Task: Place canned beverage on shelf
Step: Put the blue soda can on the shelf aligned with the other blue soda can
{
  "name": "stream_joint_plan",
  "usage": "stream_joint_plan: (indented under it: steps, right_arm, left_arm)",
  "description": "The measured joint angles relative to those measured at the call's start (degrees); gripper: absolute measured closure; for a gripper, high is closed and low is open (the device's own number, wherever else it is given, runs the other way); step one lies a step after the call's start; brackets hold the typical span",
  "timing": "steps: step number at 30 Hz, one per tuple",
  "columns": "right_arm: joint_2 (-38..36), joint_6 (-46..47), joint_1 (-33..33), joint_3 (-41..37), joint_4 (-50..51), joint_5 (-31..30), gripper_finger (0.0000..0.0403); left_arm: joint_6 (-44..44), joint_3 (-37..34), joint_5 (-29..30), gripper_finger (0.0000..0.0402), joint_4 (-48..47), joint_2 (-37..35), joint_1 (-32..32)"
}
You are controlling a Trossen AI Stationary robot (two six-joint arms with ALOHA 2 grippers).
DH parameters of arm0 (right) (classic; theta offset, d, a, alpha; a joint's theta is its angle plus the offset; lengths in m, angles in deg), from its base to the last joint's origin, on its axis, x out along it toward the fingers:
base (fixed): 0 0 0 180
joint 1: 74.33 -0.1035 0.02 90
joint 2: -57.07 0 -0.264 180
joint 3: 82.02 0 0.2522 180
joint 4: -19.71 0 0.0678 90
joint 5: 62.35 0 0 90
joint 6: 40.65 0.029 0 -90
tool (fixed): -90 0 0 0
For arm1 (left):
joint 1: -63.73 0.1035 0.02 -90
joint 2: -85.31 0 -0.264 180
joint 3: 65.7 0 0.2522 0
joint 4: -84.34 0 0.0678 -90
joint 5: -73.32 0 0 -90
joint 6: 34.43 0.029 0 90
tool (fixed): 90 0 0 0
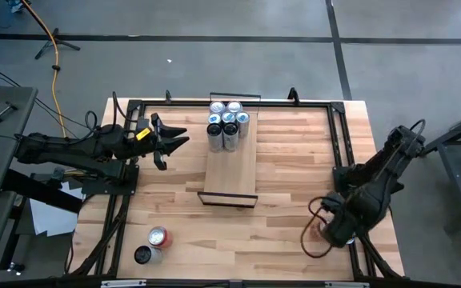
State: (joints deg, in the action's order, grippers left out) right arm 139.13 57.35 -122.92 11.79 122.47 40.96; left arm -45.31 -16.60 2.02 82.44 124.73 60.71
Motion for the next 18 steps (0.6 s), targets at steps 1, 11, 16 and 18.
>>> stream_joint_plan:
  steps: [1,11,16,18]
  right_arm:
    - [-0.08,1.19,-1.19,-1.07,-0.08,0.72,0.0061]
    - [-0.52,2.52,-6.38,-8.08,-9.37,3.80,0.0061]
    - [-0.52,2.42,-6.33,-11.64,-10.58,3.94,0.0061]
    - [-0.52,2.23,-6.33,-12.69,-11.40,3.92,0.0061]
  left_arm:
    - [0.00,0.00,0.00,0.0288,0.00,0.00,0.00]
    - [-1.03,0.00,0.00,0.0288,0.02,0.00,-0.01]
    - [-1.16,0.00,0.00,0.0288,0.07,0.00,0.00]
    - [-1.96,0.00,-0.02,0.0288,0.07,0.00,0.00]
